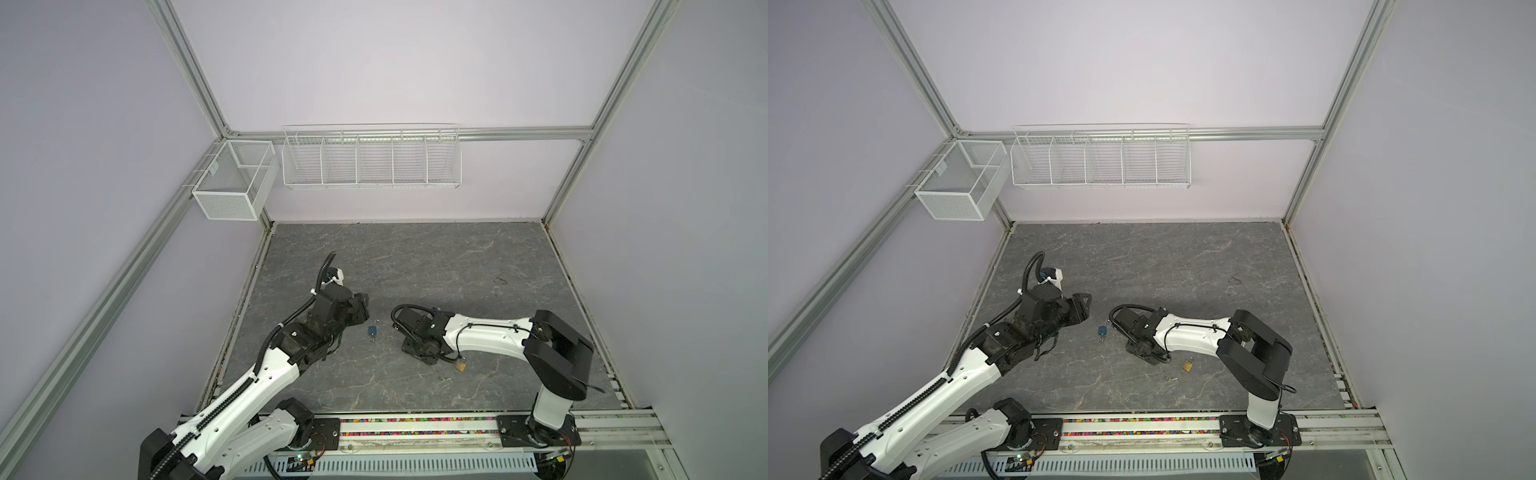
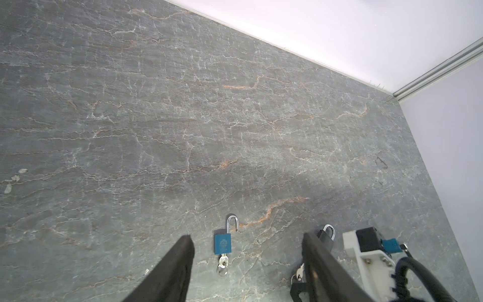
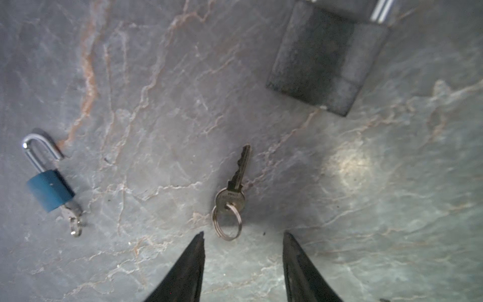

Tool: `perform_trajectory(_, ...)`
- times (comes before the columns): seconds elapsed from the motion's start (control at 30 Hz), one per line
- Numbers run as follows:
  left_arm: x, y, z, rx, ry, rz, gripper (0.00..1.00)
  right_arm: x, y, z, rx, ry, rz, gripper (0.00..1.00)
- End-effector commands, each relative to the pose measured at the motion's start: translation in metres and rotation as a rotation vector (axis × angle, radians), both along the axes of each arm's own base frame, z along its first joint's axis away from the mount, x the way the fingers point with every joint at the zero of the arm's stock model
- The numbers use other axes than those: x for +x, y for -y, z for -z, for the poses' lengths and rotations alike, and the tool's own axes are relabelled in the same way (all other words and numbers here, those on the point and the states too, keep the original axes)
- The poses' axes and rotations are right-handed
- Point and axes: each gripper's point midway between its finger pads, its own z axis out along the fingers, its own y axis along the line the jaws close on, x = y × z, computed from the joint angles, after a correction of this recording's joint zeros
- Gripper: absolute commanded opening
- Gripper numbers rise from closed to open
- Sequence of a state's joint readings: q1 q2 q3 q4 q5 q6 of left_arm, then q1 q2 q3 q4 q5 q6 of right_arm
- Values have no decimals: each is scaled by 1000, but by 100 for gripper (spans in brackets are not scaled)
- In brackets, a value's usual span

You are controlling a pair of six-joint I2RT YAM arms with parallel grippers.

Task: Unlock with the key
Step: 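Set the blue padlock down with the left gripper while the right moves over the key, then lower the right gripper and grasp the silver key by its ring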

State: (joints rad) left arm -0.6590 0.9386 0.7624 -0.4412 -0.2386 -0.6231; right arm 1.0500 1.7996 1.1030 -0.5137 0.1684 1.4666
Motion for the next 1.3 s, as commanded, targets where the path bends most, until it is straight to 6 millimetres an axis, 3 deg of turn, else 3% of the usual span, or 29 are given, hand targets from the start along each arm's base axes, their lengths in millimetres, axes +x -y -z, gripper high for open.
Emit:
perform_trajectory(0.0, 1, -6, 2, 17, 14, -11, 66, 7, -8, 5, 28, -4, 102, 47)
perform_trajectory(0.73, 1, -9, -1, 20, 29, -26, 66, 16, 9, 19, -60, -2, 106, 17)
perform_trajectory(1.03, 2, -7, -2, -3, 25, -27, 66, 23, 8, 7, -73, 43, 53, 8)
perform_trajectory(1.27, -3, 7, -4, -84, -8, 11, 66, 31, 9, -16, -81, 122, -50, 6)
